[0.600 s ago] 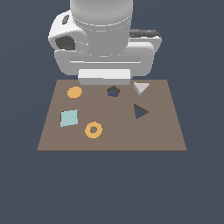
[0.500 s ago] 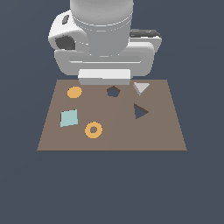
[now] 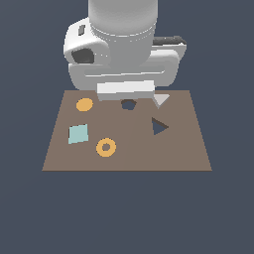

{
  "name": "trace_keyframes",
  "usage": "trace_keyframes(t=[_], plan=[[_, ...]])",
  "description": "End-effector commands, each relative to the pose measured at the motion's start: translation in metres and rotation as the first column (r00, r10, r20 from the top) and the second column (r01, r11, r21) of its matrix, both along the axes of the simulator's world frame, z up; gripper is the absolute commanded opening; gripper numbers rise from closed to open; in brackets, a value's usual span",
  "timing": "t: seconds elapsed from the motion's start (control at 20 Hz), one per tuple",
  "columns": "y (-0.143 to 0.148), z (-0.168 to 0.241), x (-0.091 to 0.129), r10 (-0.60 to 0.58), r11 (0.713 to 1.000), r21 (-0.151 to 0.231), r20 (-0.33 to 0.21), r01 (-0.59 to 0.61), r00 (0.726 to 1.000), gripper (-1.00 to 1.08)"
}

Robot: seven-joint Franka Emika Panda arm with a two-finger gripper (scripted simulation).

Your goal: Insert a designated object into the corresponding slot on a board.

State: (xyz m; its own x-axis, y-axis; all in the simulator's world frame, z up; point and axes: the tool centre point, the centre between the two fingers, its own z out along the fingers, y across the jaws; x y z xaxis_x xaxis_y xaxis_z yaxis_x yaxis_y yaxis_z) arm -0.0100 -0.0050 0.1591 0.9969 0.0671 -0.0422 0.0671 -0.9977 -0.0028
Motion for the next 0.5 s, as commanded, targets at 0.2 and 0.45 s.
trace_keyframes(t=[0.2, 0.45], plan=[[0.017, -0.011, 0.002, 0.145, 0.989, 0.003, 0.004, -0.145, 0.989, 1.00], [0.036, -0.024, 0.001, 0.309, 0.951, 0.006, 0.009, -0.309, 0.951, 1.00]])
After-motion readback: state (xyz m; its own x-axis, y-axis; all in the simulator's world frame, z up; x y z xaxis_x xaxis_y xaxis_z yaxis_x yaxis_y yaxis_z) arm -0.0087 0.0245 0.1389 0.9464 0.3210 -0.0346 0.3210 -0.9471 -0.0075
